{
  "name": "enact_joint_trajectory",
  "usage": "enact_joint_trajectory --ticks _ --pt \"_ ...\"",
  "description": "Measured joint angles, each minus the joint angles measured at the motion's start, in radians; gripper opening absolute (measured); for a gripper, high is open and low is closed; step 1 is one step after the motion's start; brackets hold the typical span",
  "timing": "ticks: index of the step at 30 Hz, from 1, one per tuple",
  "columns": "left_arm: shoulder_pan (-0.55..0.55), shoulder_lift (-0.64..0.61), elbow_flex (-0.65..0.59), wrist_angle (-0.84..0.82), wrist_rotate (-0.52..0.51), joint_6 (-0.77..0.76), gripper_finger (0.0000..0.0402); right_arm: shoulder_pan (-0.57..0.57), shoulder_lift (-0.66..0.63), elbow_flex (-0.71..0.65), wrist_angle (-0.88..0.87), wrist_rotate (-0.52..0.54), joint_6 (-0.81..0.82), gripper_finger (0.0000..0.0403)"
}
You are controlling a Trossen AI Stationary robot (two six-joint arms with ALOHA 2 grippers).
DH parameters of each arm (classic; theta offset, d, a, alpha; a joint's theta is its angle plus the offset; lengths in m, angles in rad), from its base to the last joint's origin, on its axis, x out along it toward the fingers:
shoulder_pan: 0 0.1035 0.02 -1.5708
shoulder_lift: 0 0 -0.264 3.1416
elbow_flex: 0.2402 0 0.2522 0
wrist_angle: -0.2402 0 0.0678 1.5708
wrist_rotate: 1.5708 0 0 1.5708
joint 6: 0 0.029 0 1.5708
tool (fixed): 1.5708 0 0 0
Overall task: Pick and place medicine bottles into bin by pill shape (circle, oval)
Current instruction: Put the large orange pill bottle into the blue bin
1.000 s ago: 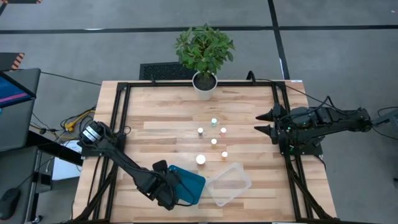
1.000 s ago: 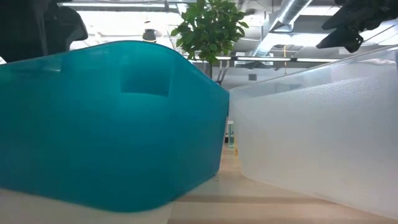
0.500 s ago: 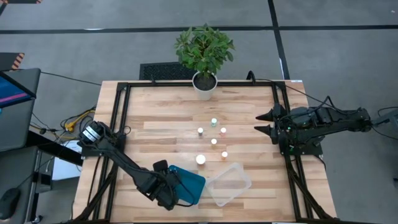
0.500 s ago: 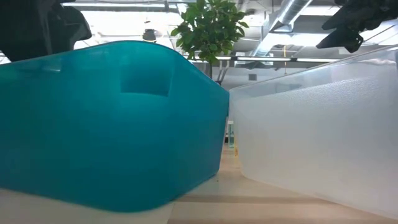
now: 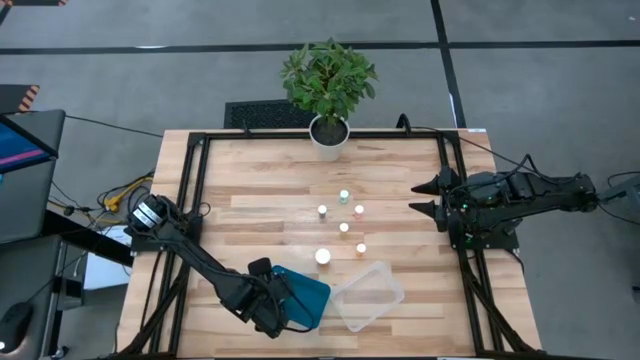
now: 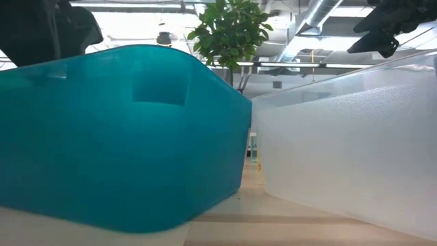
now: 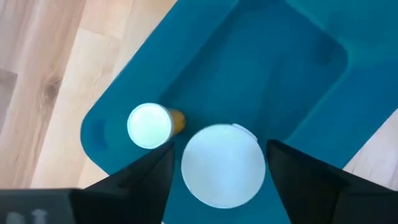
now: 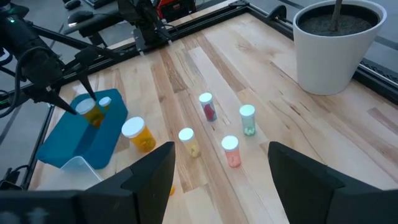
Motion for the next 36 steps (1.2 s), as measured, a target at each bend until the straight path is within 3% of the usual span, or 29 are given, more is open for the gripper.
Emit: enact_joint_trajectory --ticks 6,36 --pt "0.0 -0.001 0.0 0.0 0.021 -0.004 0.0271 0.0 0.0 0.0 0.002 0.0 0.0 0.0271" --pt "0.0 -0.003 0.109 -0.109 0.036 -0.024 0.0272 0.0 0.0 0.0 0.027 0.0 0.0 0.0271"
